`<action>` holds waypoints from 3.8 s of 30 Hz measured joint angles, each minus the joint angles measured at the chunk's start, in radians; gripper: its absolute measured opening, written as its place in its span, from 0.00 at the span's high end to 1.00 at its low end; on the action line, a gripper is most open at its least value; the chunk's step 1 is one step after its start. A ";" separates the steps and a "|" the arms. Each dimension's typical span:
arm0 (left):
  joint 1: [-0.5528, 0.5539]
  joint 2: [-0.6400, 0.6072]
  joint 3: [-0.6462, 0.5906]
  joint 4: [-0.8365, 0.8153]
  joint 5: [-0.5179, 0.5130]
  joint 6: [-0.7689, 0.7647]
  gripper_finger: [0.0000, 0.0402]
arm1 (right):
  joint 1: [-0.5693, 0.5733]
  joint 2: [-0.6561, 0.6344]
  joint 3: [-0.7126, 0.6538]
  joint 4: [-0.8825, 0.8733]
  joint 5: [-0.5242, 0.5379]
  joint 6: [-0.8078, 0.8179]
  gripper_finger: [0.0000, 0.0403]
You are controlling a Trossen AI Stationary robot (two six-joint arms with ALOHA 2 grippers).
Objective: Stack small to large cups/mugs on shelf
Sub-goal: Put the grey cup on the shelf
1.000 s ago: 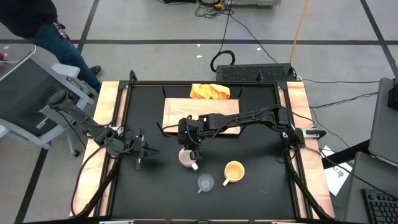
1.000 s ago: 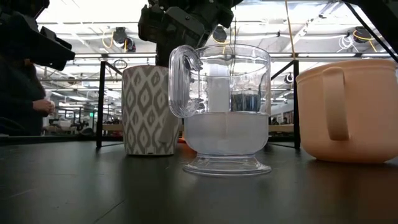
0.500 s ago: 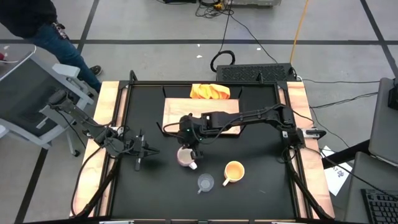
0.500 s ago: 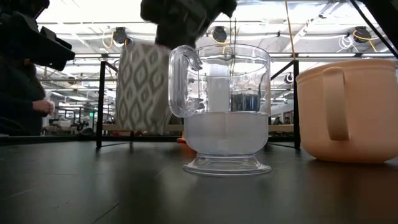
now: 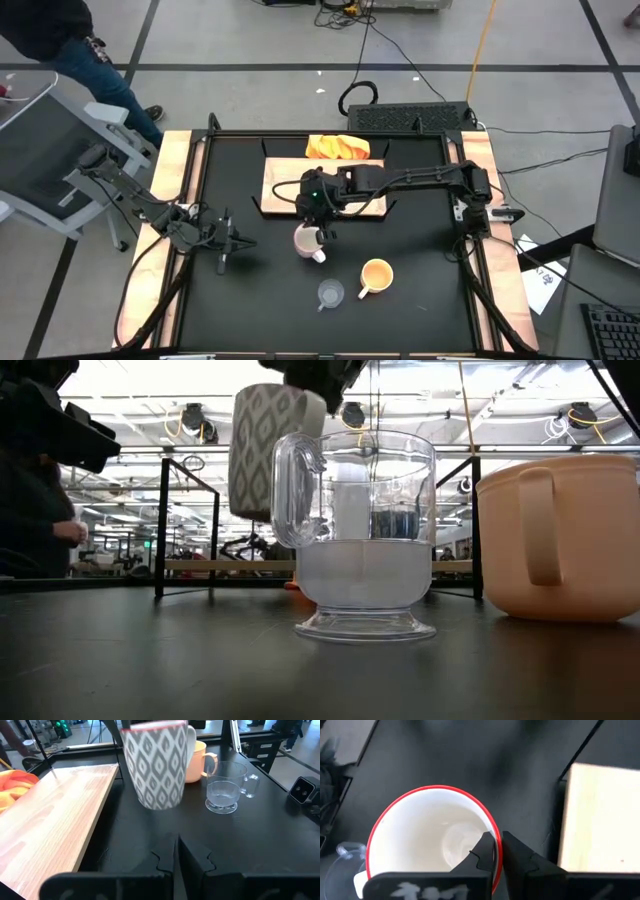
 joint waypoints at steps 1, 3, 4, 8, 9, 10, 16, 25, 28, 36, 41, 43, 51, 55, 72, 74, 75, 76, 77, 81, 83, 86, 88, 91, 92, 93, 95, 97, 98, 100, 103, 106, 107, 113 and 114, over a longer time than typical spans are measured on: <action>0.000 0.000 0.000 0.000 -0.003 0.000 0.94 | 0.000 -0.006 0.000 -0.006 0.002 0.000 0.98; 0.000 0.000 0.000 -0.002 -0.009 0.004 0.94 | 0.001 -0.021 0.000 -0.017 -0.001 -0.001 0.98; 0.000 0.000 0.000 -0.001 -0.008 0.010 0.94 | 0.001 -0.027 0.000 -0.021 0.000 -0.003 0.98; 0.000 0.000 0.000 -0.001 -0.008 0.013 0.94 | 0.001 -0.055 -0.019 -0.021 0.022 -0.002 0.98; 0.000 0.000 0.000 0.000 -0.008 0.012 0.94 | 0.000 -0.066 -0.029 -0.020 0.023 -0.001 0.98; 0.000 0.000 0.000 -0.001 -0.008 0.013 0.94 | -0.003 -0.079 -0.042 -0.017 0.023 0.001 0.98; 0.000 0.000 0.000 -0.001 -0.008 0.013 0.94 | -0.018 -0.204 -0.208 0.108 0.022 0.022 0.98; 0.001 0.000 0.000 -0.001 -0.026 0.019 0.94 | -0.051 -0.407 -0.525 0.361 0.022 0.057 0.98; 0.003 0.000 0.000 -0.001 -0.028 0.019 0.94 | -0.057 -0.440 -0.591 0.414 0.023 0.058 0.98; 0.035 0.000 0.000 -0.007 -0.027 0.015 0.94 | -0.084 -0.464 -0.704 0.541 0.022 0.054 0.98; 0.043 0.000 0.000 -0.032 -0.027 0.008 0.94 | -0.113 -0.464 -0.746 0.647 0.016 0.050 0.98; 0.043 0.000 0.000 -0.032 -0.026 0.008 0.94 | -0.129 -0.459 -0.748 0.671 0.004 0.044 0.98; 0.042 0.001 0.000 -0.039 -0.026 0.008 0.94 | -0.207 -0.403 -0.707 0.686 -0.066 0.034 0.98; 0.042 0.001 0.000 -0.044 -0.025 0.008 0.94 | -0.238 -0.351 -0.612 0.621 -0.087 0.021 0.98; 0.043 0.001 0.001 -0.053 0.001 -0.005 0.94 | -0.296 0.049 0.020 0.083 -0.086 -0.070 0.98; 0.043 0.001 0.001 -0.054 0.002 -0.003 0.94 | -0.304 0.085 0.083 0.039 -0.084 -0.071 0.98; 0.043 0.001 0.001 -0.053 0.002 -0.003 0.94 | -0.308 0.102 0.114 0.018 -0.084 -0.071 0.98; 0.043 0.001 0.001 -0.054 0.002 -0.001 0.94 | -0.312 0.118 0.142 -0.001 -0.084 -0.071 0.98; 0.043 0.001 0.001 -0.054 0.002 0.001 0.94 | -0.315 0.135 0.165 -0.019 -0.083 -0.071 0.98; 0.043 0.001 0.001 -0.054 0.002 0.010 0.94 | -0.323 0.184 0.221 -0.036 -0.068 -0.042 0.98; 0.043 0.001 0.001 -0.055 0.002 0.012 0.94 | -0.326 0.195 0.230 -0.037 -0.037 -0.030 0.98; 0.043 0.001 0.001 -0.055 0.002 0.012 0.94 | -0.330 0.198 0.233 -0.041 -0.030 -0.027 0.98; 0.043 0.001 0.001 -0.057 0.002 0.012 0.94 | -0.332 0.198 0.233 -0.049 -0.029 -0.027 0.98; 0.043 0.001 0.001 -0.059 0.002 0.012 0.94 | -0.333 0.198 0.233 -0.051 -0.027 -0.029 0.98; 0.043 0.001 0.001 -0.059 0.002 0.012 0.94 | -0.333 0.198 0.233 -0.053 -0.024 -0.029 0.98; 0.043 0.001 0.001 -0.059 0.002 0.012 0.94 | -0.333 0.198 0.233 -0.056 -0.011 -0.028 0.98; 0.043 0.001 0.001 -0.059 0.002 0.012 0.94 | -0.332 0.198 0.233 -0.062 0.027 -0.029 0.98; 0.043 0.001 0.001 -0.059 0.002 0.012 0.94 | -0.332 0.198 0.233 -0.071 0.042 -0.025 0.98; 0.043 0.001 0.001 -0.059 0.002 0.011 0.94 | -0.333 0.198 0.233 -0.073 0.045 -0.022 0.98; 0.043 0.001 0.001 -0.059 0.002 0.009 0.94 | -0.333 0.198 0.233 -0.084 0.045 -0.019 0.98; 0.043 0.001 0.001 -0.060 0.002 0.002 0.94 | -0.329 0.198 0.233 -0.101 0.045 -0.020 0.98; 0.043 0.001 0.001 -0.060 0.002 0.001 0.94 | -0.323 0.198 0.233 -0.088 0.044 -0.021 0.98; 0.043 0.001 0.001 -0.060 0.002 0.000 0.94 | -0.322 0.198 0.233 -0.086 0.044 -0.019 0.98; 0.043 0.001 0.001 -0.061 0.002 0.000 0.94 | -0.319 0.218 0.233 -0.083 0.045 -0.010 0.98; 0.043 0.001 0.001 -0.061 0.002 0.000 0.94 | -0.317 0.223 0.233 -0.085 0.045 -0.011 0.98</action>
